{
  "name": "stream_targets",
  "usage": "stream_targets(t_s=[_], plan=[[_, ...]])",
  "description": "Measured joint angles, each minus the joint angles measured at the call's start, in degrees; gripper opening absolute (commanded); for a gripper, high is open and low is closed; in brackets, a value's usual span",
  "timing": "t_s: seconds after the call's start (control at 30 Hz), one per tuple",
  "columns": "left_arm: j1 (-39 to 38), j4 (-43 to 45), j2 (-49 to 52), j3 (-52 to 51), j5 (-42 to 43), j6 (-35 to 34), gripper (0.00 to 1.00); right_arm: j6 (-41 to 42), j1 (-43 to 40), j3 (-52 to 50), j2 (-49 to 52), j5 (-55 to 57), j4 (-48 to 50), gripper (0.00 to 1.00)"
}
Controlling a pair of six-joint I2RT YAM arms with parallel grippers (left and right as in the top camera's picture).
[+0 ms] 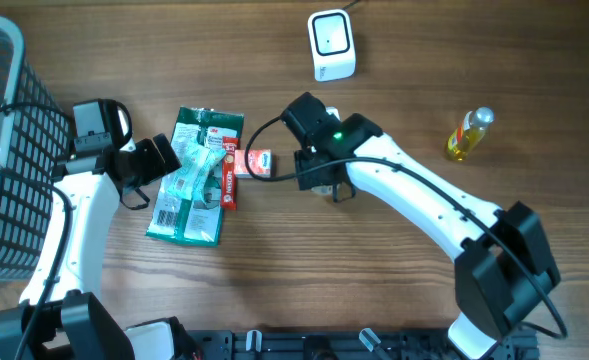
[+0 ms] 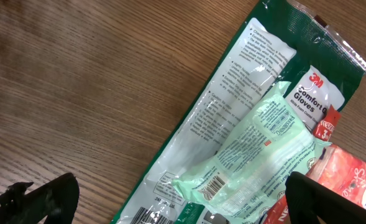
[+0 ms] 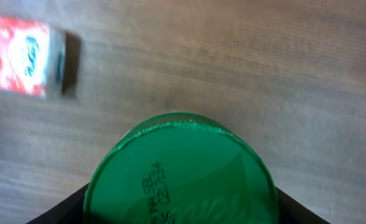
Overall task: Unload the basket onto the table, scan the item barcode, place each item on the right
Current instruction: 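Reach right gripper to the green-lid jar and grasp it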
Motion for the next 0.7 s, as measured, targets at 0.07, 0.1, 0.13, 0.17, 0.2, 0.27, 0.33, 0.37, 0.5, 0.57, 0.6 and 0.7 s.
stream_targets(t_s=[0.07,0.1,0.13,0.17,0.2,0.27,0.33,0.37,0.5,0.57,0.6,0.7], plan=[[0.0,0.0,0.0,0.0,0.0,0.0,1.0,0.7,0.0,0.0,0.0,-0.7,-1.4,0.69],[0.0,0.0,0.0,0.0,0.0,0.0,1.0,1.3,0.0,0.0,0.0,-0.9,-1.4,0.69],[0.0,0.0,0.0,0.0,0.0,0.0,1.0,1.4,0.0,0.0,0.0,-0.9,-1.4,0.69],[0.0,0.0,0.0,0.0,0.0,0.0,1.0,1.7,0.0,0.0,0.0,-0.9,-1.4,0.69],[0.0,0.0,0.0,0.0,0.0,0.0,1.0,2.2,0.0,0.0,0.0,-0.7,-1.4,0.69],[0.0,0.0,0.0,0.0,0.0,0.0,1.0,2.7,0.0,0.0,0.0,0.0,-1.4,0.69],[0.0,0.0,0.0,0.0,0.0,0.0,1.0,3.0,0.0,0.0,0.0,0.7,-1.0,0.69],[0.0,0.0,0.0,0.0,0.0,0.0,1.0,3.2,0.0,0.0,0.0,1.0,-0.9,0.69],[0.0,0.0,0.0,0.0,0.0,0.0,1.0,3.4,0.0,0.0,0.0,1.2,-0.7,0.7],[0.0,0.0,0.0,0.0,0.0,0.0,1.0,3.6,0.0,-0.1,0.0,1.2,0.0,0.69],[0.0,0.0,0.0,0.0,0.0,0.0,1.0,3.7,0.0,-0.5,0.0,1.2,0.9,0.69],[0.0,0.0,0.0,0.0,0.0,0.0,1.0,3.7,0.0,-2.2,0.0,1.3,2.9,0.72]])
